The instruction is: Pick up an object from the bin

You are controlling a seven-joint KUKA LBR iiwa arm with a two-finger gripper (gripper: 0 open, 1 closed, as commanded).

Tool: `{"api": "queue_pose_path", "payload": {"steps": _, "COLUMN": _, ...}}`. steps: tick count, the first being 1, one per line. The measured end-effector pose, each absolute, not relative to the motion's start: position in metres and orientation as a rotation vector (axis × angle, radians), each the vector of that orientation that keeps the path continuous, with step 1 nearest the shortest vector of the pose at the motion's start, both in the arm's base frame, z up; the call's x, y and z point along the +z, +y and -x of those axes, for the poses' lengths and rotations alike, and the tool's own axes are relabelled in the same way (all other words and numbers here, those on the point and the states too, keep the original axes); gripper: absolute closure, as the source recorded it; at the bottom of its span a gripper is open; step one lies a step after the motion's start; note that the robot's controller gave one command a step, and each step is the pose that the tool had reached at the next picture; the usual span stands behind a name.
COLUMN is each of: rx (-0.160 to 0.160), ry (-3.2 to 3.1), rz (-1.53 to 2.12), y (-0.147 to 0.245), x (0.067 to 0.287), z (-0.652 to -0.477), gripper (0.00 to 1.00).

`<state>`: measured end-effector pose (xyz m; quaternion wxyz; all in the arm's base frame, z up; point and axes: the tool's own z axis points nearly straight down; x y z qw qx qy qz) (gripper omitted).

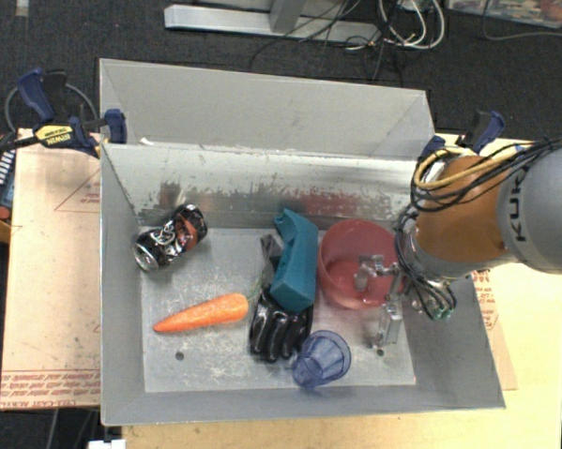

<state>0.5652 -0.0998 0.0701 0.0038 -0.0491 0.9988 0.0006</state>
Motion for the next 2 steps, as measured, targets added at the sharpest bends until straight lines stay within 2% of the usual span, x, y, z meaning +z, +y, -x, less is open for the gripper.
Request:
{"api": "queue_pose_path", "payload": {"steps": 1, "rx": 0.002, "ry": 3.104, "rz": 0.453, "y": -0.1074, "x": 0.0697, "z": -0.5610, "gripper": 0.00}}
{"api": "queue_pose_path", "payload": {"steps": 2, "rx": 0.003, "ry": 3.115, "rz": 0.156, "y": -0.0986, "x": 0.0759, "z": -0.5702, "gripper": 1.00}}
